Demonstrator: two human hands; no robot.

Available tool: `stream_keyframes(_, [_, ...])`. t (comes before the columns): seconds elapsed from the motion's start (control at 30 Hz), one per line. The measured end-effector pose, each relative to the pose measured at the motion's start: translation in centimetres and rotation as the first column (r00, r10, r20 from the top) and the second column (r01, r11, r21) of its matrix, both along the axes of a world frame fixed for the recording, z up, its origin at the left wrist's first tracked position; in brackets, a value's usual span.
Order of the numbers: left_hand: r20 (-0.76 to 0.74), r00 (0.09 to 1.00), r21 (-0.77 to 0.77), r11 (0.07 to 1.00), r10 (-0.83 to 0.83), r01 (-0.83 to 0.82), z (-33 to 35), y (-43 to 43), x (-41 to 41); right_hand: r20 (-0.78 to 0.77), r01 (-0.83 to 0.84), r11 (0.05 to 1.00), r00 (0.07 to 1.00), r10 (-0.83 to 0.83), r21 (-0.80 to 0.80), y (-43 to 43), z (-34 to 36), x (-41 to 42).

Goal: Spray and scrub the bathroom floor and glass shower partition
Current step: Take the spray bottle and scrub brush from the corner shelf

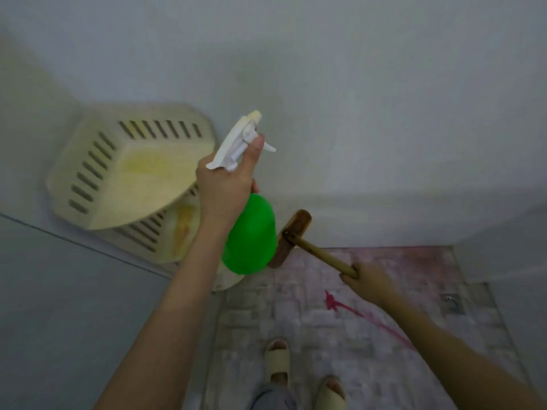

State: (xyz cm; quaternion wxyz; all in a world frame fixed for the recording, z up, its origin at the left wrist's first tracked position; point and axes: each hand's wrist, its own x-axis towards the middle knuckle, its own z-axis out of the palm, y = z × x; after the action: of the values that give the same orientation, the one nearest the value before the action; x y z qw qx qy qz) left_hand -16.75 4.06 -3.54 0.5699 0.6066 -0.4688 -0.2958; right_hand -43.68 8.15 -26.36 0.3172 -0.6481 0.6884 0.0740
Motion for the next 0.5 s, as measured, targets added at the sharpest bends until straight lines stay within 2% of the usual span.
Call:
stream_keyframes(0.13, [0.055, 0.987, 0.057, 0.987, -0.154, 0.151, -10.6, 1.0, -4.7, 0.017, 0.177, 0.983, 0.984, -0.177, -0.046, 3.6, -7.1, -5.6])
stream_keyframes(0.3, [0.062, 0.927, 0.156, 0.921, -0.37, 0.357, -27.3, 0.7, -9.3, 0.057, 0.407, 0.913, 0.913, -0.404, -0.042, 6.1, -18.1, -10.4])
stream_keyframes(0.5, [0.149, 0.828, 0.306, 0.822, -0.54, 0.481, -47.1, -0.7, -12.1, 0.063, 0.566, 0.82, 0.824, -0.563, -0.084, 7.1, -32.3, -15.1])
